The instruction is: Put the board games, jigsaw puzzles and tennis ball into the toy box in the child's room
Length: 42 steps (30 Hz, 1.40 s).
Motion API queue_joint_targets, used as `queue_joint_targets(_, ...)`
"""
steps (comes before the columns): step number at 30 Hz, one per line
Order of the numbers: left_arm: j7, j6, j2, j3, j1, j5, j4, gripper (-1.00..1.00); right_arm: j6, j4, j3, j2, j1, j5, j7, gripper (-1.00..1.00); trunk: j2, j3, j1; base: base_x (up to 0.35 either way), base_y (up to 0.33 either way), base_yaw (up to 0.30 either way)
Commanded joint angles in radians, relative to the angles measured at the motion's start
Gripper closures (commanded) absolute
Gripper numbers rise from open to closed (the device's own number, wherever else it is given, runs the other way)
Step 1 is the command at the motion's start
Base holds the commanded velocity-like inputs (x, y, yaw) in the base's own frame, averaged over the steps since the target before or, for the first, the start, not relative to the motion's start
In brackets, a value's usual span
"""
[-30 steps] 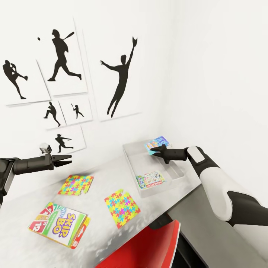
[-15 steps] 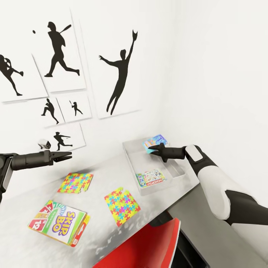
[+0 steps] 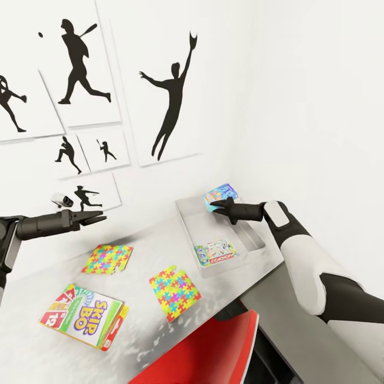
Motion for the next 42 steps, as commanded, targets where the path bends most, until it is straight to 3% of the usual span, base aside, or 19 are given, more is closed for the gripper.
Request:
queue_joint_targets(1, -0.004, 0.011, 0.0, 0.0, -0.001, 0.0, -0.002, -1.0, 0.005, -0.004, -0.006, 0.003, -0.001, 0.013, 0.007, 1.0, -0.001, -0.003, 0.0, 0.0, -0.015, 0.0)
queue_joint_targets(23, -0.004, 0.008, 0.0, 0.0, -0.001, 0.001, -0.005, -1.0, 0.005, -0.012, -0.003, 0.019, -0.003, 0.013, 0.008, 1.0, -0.001, -0.039, 0.0, 0.0, -0.001, 0.0)
queue_joint_targets(31, -0.004, 0.008, 0.0, 0.0, -0.001, 0.001, -0.005, -1.0, 0.005, -0.012, -0.003, 0.019, -0.007, 0.013, 0.039, 1.0, -0.001, -0.052, 0.0, 0.0, 0.0, 0.0)
queue_joint_targets(42, -0.004, 0.008, 0.0, 0.001, -0.001, 0.001, -0.005, -1.0, 0.005, -0.009, -0.005, 0.026, -0.041, 0.013, 0.036, 1.0, -0.001, -0.07, 0.0, 0.0, 0.0, 0.0)
